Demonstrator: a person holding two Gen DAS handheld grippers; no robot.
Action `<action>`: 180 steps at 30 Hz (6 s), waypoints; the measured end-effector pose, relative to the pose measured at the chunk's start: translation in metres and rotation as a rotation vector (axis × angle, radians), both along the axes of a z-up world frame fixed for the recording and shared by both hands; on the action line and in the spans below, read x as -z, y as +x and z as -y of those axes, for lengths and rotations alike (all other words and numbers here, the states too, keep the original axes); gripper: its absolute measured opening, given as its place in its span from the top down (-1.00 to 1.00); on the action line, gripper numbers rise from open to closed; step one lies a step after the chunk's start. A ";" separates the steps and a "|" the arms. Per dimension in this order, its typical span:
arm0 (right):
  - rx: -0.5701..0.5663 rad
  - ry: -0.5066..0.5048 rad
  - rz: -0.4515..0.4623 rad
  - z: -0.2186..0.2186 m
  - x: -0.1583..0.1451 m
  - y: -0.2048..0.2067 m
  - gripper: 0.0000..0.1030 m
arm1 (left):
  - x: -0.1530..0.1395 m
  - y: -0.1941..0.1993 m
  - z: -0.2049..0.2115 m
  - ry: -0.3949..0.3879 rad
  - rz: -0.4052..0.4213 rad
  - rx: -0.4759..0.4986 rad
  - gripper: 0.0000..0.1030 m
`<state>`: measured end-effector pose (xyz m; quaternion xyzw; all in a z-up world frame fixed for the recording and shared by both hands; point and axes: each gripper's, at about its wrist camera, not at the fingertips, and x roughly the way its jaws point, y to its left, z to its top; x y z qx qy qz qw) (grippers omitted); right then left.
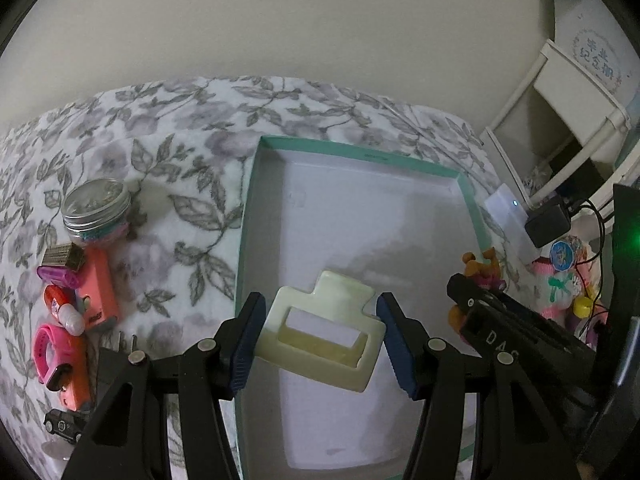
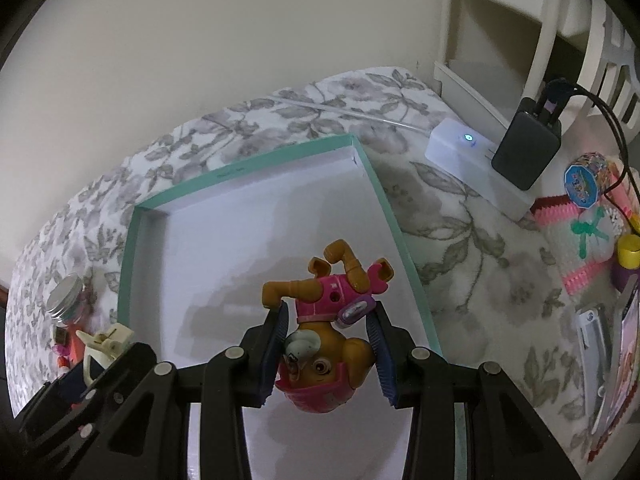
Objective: Organize rigid objects
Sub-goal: 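Carry the figurine in the right gripper and the clip in the left over the tray, then open both grippers to drop the figurine and clip into the tray, then move both grippers back toward the remaining items beside the tray, then grasp the white watch band with the left gripper while the right grasps the black toy car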
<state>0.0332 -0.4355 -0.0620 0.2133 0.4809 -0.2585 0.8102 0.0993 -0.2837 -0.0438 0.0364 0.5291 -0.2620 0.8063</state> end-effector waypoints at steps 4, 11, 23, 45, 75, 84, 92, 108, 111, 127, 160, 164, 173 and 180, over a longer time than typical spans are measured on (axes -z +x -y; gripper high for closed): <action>-0.004 -0.015 -0.005 0.000 -0.006 0.000 0.16 | 0.001 -0.002 -0.001 0.002 -0.006 0.009 -0.15; -0.021 -0.023 0.015 -0.002 -0.019 -0.002 0.16 | -0.003 -0.003 -0.002 -0.005 -0.004 0.010 -0.15; -0.040 0.039 -0.083 -0.005 0.020 0.004 0.16 | -0.002 0.007 -0.016 0.029 -0.005 -0.065 -0.17; -0.126 -0.058 -0.147 -0.025 0.016 0.016 -0.58 | 0.014 0.027 -0.041 0.102 -0.025 -0.196 -0.71; -0.413 -0.201 0.021 -0.127 -0.063 0.039 -1.00 | -0.063 0.052 -0.159 0.052 0.129 -0.447 -0.99; -0.546 -0.084 0.076 -0.175 -0.068 0.048 -1.00 | -0.091 0.035 -0.219 0.132 0.170 -0.553 -0.99; -0.609 -0.056 0.001 -0.201 -0.049 0.050 -1.00 | -0.055 0.015 -0.244 0.226 0.073 -0.591 -0.99; -0.668 -0.046 -0.177 -0.230 0.004 0.052 -1.00 | 0.013 -0.020 -0.260 0.281 -0.170 -0.584 -0.99; -0.668 -0.035 -0.170 -0.230 0.001 0.051 -1.00 | 0.017 -0.025 -0.263 0.264 -0.193 -0.594 -0.99; -0.671 -0.054 -0.175 -0.230 -0.004 0.050 -1.00 | 0.056 -0.028 -0.208 0.341 -0.239 -0.437 -0.99; -0.802 0.070 -0.159 -0.268 0.002 0.050 -1.00 | 0.049 -0.012 -0.296 0.152 -0.317 -0.749 -0.27; -0.846 0.086 -0.150 -0.280 0.003 0.049 -1.00 | 0.050 -0.008 -0.314 0.123 -0.325 -0.782 -0.27; -0.940 0.070 -0.161 -0.309 0.018 0.046 -0.84 | 0.057 -0.007 -0.348 0.096 -0.340 -0.847 -0.27; -1.002 0.056 -0.177 -0.329 0.031 0.045 -0.54 | 0.061 -0.016 -0.365 0.064 -0.362 -0.869 -0.27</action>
